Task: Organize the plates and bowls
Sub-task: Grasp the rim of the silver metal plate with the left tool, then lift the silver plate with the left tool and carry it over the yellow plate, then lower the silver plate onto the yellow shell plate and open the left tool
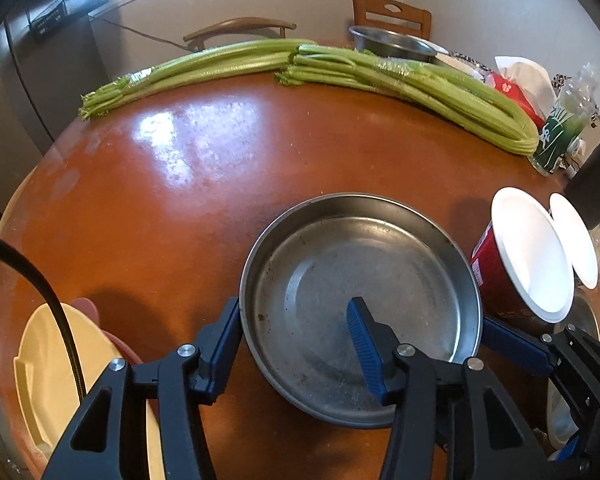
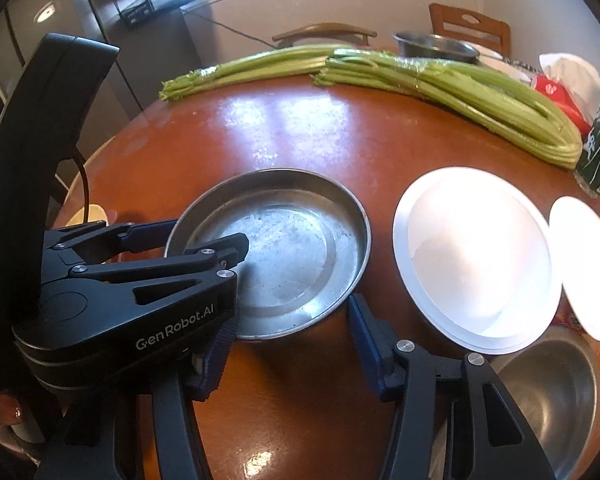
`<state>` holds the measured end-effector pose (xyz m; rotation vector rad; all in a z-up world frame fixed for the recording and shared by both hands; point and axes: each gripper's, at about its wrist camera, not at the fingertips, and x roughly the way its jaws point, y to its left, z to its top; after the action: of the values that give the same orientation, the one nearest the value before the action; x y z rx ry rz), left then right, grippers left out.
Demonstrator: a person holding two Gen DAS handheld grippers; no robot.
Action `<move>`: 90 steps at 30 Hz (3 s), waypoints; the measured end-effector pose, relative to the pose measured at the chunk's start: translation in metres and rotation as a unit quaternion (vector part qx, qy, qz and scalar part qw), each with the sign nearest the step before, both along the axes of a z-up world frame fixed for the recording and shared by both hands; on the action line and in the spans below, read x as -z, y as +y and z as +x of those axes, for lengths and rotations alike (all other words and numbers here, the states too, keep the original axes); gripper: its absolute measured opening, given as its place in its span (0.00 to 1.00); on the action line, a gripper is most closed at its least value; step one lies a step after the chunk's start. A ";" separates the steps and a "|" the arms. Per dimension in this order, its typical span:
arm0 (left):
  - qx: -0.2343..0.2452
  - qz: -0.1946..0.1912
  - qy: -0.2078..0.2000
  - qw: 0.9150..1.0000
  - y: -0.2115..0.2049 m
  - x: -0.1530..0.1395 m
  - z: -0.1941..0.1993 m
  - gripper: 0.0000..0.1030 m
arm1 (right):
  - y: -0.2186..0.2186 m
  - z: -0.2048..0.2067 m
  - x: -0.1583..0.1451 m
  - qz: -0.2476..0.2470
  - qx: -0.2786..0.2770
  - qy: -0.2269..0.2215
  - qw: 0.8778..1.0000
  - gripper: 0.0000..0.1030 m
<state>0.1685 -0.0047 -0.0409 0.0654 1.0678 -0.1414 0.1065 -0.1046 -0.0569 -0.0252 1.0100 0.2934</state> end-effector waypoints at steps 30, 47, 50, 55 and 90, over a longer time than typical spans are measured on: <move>-0.065 -0.021 -0.086 0.994 0.054 -0.074 -0.072 0.52 | 0.039 -0.052 -0.064 0.016 -0.085 -0.080 0.993 0.56; -0.124 -0.027 -0.107 0.986 0.123 -0.083 -0.109 0.52 | 0.107 -0.068 -0.073 -0.005 -0.165 -0.093 0.982 0.56; -0.130 -0.029 -0.104 0.986 0.133 -0.079 -0.112 0.52 | 0.117 -0.069 -0.069 -0.012 -0.175 -0.091 0.980 0.56; -0.138 -0.039 -0.092 0.985 0.147 -0.067 -0.114 0.52 | 0.128 -0.067 -0.059 -0.018 -0.185 -0.078 0.980 0.56; -0.152 -0.042 -0.041 0.987 0.163 -0.023 -0.106 0.52 | 0.147 -0.052 -0.009 -0.040 -0.199 -0.027 0.979 0.56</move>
<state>0.0626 0.1583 -0.0181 -0.1669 0.9762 0.0915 0.0547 0.0427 -0.0478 -0.3088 0.9582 0.6136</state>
